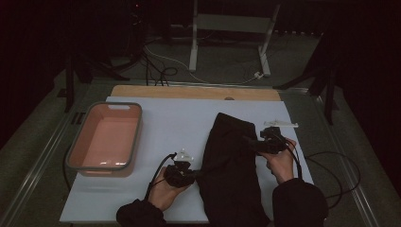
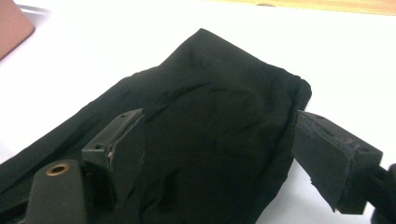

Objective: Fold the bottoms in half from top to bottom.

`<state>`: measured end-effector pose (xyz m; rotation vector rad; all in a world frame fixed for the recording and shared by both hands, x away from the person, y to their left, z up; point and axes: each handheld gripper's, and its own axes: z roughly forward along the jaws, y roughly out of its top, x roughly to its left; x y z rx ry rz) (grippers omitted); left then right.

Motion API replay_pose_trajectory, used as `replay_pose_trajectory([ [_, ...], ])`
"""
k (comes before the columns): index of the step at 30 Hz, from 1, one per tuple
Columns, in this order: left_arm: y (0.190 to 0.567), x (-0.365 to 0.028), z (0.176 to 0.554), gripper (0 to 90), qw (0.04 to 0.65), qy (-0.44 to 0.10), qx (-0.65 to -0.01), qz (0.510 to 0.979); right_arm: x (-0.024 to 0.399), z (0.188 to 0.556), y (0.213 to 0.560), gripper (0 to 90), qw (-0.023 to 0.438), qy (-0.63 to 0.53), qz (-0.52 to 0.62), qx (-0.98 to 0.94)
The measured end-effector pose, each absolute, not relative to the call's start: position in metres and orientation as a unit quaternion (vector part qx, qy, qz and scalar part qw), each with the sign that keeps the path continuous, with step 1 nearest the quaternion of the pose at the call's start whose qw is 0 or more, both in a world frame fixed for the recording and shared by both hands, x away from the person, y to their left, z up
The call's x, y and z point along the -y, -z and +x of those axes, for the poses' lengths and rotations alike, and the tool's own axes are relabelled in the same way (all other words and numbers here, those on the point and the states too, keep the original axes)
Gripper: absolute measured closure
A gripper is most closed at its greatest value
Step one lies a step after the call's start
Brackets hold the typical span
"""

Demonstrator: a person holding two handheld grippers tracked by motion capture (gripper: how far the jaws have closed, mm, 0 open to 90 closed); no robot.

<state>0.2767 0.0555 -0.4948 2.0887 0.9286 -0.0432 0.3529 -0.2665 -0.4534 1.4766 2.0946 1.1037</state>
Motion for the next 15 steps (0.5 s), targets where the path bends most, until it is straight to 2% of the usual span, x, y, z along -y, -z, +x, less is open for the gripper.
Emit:
replay_pose_trajectory([
  [15,0.491,-0.06,0.249,87.9,0.418,0.028,-0.346,0.839,0.27,0.368,0.451,19.1,0.174,-0.393,0.541,-0.723],
])
